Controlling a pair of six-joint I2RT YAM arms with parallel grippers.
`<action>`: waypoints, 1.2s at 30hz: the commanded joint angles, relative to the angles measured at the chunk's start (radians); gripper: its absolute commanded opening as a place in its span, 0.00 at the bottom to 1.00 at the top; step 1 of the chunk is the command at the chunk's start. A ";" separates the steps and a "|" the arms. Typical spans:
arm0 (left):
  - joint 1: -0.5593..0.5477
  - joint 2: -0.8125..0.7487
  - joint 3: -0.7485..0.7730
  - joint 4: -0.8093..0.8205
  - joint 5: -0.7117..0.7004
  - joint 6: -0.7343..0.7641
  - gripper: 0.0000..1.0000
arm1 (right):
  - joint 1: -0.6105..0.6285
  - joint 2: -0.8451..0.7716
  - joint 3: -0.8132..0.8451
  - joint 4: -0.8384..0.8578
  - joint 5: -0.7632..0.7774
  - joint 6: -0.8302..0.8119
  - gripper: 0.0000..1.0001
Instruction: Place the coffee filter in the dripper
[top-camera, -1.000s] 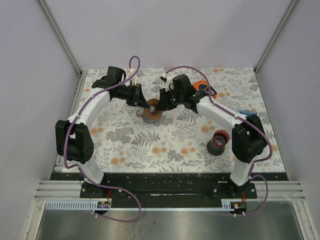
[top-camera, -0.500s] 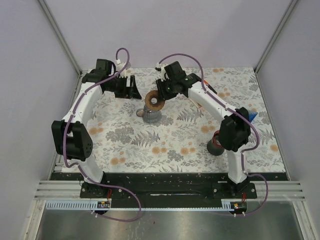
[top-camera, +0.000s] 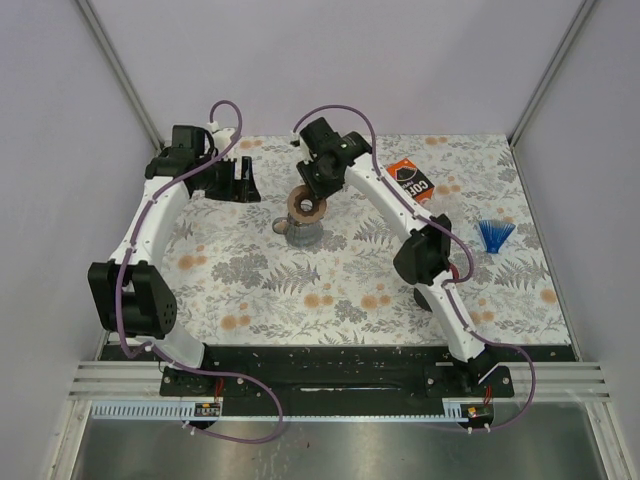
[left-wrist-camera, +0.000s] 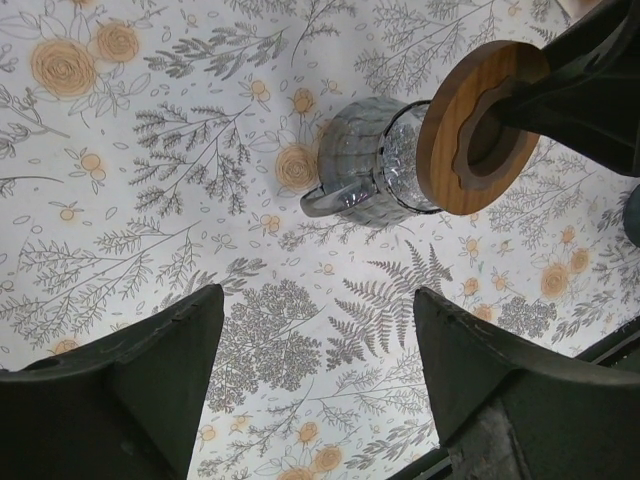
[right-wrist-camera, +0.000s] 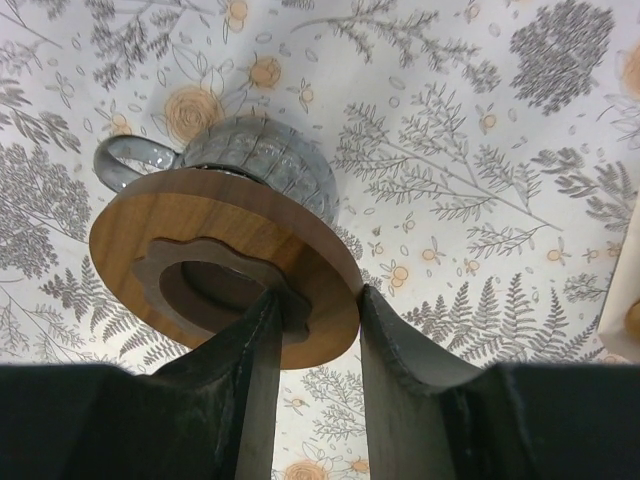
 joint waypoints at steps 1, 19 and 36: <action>0.014 -0.026 -0.021 0.040 -0.018 0.021 0.80 | 0.020 0.026 0.062 -0.092 0.003 -0.020 0.00; 0.028 -0.026 -0.029 0.040 0.006 0.017 0.80 | 0.049 0.087 0.047 0.012 -0.051 -0.095 0.52; 0.032 -0.041 -0.046 0.038 0.013 0.026 0.80 | -0.031 -0.152 -0.044 0.078 -0.005 -0.127 0.69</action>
